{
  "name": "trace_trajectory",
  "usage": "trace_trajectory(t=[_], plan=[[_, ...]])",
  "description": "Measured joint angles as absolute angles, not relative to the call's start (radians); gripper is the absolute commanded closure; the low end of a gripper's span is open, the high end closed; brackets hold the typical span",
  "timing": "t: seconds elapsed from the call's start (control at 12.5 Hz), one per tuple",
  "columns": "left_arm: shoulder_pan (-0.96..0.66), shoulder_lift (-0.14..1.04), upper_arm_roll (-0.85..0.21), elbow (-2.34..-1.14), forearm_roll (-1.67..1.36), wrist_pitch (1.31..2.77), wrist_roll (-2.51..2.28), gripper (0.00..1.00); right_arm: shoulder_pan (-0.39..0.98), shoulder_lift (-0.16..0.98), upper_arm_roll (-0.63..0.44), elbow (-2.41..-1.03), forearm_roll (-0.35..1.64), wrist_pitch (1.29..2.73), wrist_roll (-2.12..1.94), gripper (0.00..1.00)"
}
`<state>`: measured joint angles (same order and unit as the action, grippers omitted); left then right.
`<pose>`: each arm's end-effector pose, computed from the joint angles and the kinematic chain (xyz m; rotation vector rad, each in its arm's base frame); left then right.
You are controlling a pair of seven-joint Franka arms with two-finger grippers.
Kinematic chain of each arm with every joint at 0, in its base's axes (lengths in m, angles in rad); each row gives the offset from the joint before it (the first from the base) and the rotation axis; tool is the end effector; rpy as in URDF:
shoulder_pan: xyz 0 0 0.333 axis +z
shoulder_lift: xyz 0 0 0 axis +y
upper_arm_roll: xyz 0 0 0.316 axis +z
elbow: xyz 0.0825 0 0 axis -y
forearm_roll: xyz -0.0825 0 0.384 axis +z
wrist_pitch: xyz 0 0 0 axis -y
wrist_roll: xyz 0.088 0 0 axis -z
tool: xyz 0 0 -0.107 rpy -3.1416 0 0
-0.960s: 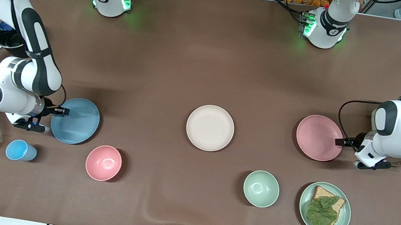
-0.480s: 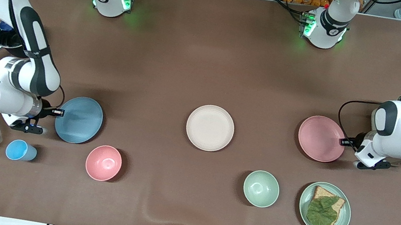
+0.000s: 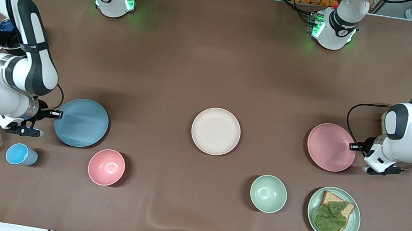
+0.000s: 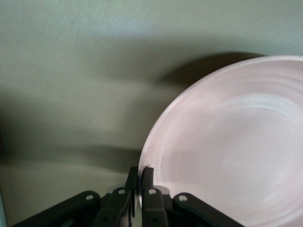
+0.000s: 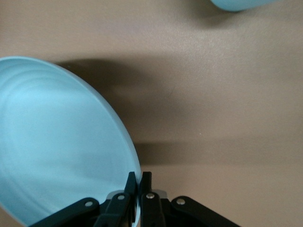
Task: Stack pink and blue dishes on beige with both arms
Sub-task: 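Carry the pink plate with the left gripper over the beige plate, then lower the pink plate onto the beige plate while the right gripper lifts blue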
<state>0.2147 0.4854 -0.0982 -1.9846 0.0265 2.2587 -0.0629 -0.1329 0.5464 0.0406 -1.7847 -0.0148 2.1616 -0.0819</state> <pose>0.5837 0.0697 0.2029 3.0804 0.2577 -0.3224 0.6356 -0.0611 0.2352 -3.1061 0.0081 0.2607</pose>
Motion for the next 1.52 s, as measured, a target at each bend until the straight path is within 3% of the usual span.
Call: trace_trajectory(t=[0.24,0.64,0.88,1.2,1.52], plan=[[0.213,0.425,-0.179,-1.953,0.001,2.199,-0.098,1.0,-0.111,0.493,0.045,-1.738,-0.013,2.046,-0.082,1.0],[0.204,0.328,-0.385,-1.827,-0.07,1.959,-0.277,1.0,-0.039,0.466,0.054,-1.655,0.065,1.918,-0.045,1.0],[0.133,0.361,-0.478,-1.822,-0.071,1.964,-0.405,1.0,0.046,0.473,0.057,-1.65,0.146,1.919,0.073,1.0],[-0.056,0.468,-0.479,-1.806,-0.071,2.088,-0.6,1.0,0.05,0.489,0.047,-1.649,0.172,1.93,0.096,1.0],[-0.111,0.55,-0.478,-1.792,-0.071,2.16,-0.689,1.0,0.028,0.494,0.044,-1.645,0.174,1.93,0.094,1.0]])
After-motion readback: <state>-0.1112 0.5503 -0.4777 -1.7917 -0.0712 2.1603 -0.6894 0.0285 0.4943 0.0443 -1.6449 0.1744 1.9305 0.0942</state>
